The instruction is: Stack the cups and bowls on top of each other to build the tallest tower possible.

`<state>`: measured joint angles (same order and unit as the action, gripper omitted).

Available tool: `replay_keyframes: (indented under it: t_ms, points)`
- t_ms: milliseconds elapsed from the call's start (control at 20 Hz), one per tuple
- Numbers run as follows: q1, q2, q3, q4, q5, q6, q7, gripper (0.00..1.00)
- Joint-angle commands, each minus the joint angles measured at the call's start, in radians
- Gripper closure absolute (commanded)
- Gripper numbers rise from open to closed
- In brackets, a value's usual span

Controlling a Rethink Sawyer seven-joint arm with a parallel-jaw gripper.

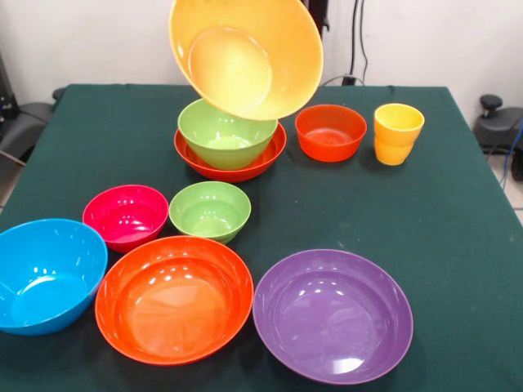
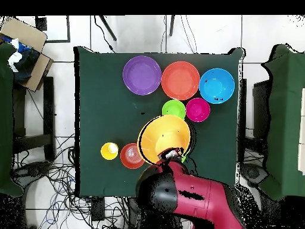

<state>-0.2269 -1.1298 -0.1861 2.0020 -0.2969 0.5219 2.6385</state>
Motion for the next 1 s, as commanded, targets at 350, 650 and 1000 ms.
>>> replay_keyframes:
  t_ms: [350, 650, 1000]
  points:
    - [-0.042, -0.019, 0.133, 0.008, -0.024, 0.025, -0.131, 1.00]
    - [-0.051, -0.049, 0.138, 0.008, -0.006, 0.062, -0.137, 1.00]
    - [-0.080, -0.024, 0.138, 0.016, -0.041, 0.000, -0.120, 1.00]
